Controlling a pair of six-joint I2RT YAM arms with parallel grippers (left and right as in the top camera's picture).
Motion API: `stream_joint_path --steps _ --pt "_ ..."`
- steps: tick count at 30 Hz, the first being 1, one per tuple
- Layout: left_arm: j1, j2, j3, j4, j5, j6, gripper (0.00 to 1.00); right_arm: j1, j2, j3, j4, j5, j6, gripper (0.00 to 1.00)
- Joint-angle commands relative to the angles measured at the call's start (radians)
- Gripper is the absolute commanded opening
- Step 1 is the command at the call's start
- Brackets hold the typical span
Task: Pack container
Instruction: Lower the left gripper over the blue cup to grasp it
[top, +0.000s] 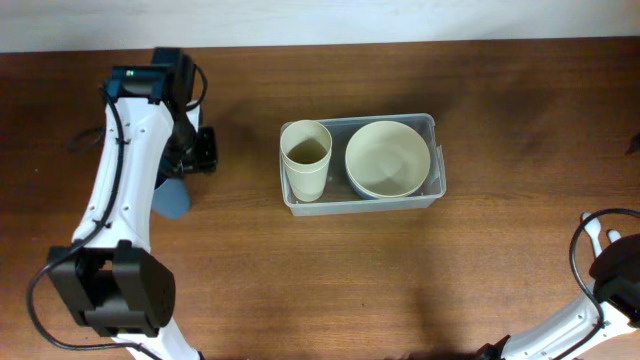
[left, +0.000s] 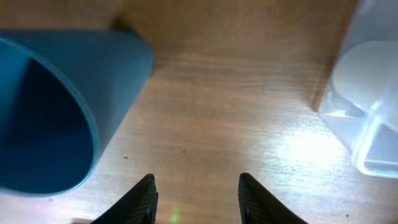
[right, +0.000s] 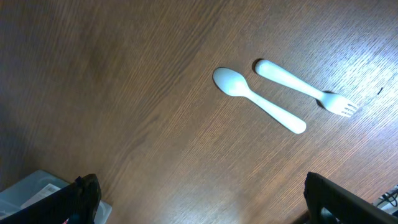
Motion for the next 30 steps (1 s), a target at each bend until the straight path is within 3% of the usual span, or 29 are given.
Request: stream_joint_path --steps 1,12,14,30 --pt "0.006 -0.014 0.098 -0.048 -0.080 0.026 0.45 0.004 -0.002 -0.003 0.003 -0.005 0.009 0.99" --pt "0.079 -0.015 0.105 -0.074 -0.151 0.075 0.45 0.004 -0.002 -0.003 0.003 -0.005 0.009 0.99" --pt "0.092 -0.015 0.105 -0.068 -0.150 0.089 0.49 0.004 -0.002 -0.003 0.003 -0.005 0.009 0.99" --pt "0.105 -0.013 0.015 0.005 -0.072 0.121 0.49 0.004 -0.002 -0.003 0.003 -0.005 0.009 0.99"
